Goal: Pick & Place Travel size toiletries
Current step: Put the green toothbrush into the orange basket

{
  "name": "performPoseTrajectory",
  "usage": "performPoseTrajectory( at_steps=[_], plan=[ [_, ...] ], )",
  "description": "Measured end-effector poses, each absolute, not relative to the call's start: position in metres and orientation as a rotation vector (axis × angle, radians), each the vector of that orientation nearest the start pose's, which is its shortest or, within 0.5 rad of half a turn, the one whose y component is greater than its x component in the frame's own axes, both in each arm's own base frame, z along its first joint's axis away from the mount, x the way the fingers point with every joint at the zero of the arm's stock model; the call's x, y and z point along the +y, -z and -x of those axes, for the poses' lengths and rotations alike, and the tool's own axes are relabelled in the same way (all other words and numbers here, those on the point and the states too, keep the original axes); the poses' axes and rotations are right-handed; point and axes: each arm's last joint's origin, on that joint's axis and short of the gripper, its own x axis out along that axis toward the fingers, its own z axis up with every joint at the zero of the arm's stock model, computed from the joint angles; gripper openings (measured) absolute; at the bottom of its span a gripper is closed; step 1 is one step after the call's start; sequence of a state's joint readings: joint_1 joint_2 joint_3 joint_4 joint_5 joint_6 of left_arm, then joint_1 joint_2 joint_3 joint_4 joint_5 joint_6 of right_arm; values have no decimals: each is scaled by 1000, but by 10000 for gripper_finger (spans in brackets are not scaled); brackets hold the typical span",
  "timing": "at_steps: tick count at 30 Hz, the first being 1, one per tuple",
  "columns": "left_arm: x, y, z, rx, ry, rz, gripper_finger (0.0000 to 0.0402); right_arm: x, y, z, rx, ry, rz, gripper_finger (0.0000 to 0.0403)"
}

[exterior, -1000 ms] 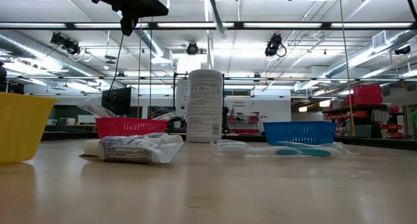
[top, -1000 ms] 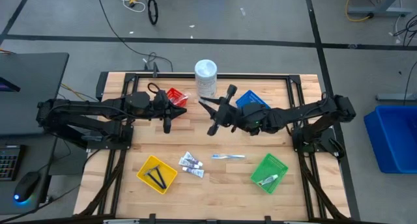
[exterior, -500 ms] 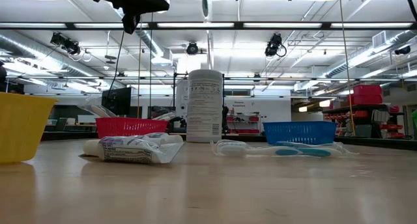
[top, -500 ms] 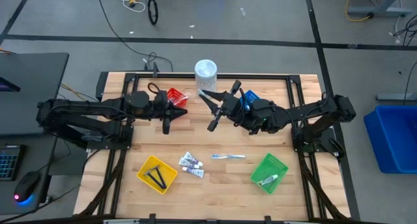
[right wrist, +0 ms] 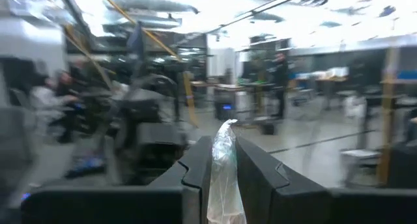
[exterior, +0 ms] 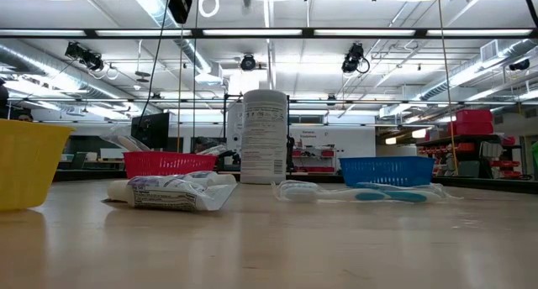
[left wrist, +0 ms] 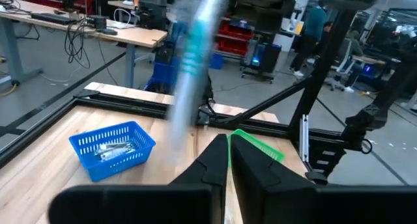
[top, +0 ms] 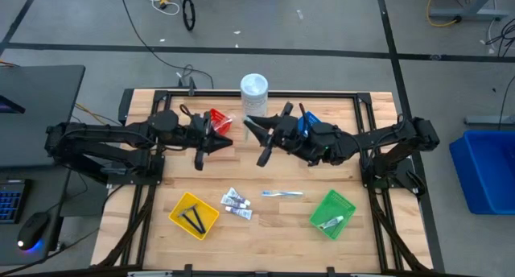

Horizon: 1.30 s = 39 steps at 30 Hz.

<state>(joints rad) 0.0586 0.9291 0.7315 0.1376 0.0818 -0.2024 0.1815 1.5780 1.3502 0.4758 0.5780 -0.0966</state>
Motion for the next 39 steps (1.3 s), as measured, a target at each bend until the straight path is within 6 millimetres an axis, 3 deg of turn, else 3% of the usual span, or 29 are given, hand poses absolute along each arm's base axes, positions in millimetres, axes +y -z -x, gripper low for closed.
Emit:
performPoseTrajectory(
  at_steps=[8,15,21,31,39],
  plan=[
    [10,-322,-210,41,2,234,104,54,-394,-361,-249,242,-177,64],
    [10,-324,-217,-2,54,302,191,55,-393,-362,-243,218,-186,62],
    [9,-311,-234,43,94,356,232,55,-390,-362,-219,219,-189,65],
    [8,-306,-250,15,173,373,225,55,-387,-363,-185,222,-179,66],
    [8,-307,-250,6,174,345,167,55,-387,-363,-183,223,-178,63]
  ],
)
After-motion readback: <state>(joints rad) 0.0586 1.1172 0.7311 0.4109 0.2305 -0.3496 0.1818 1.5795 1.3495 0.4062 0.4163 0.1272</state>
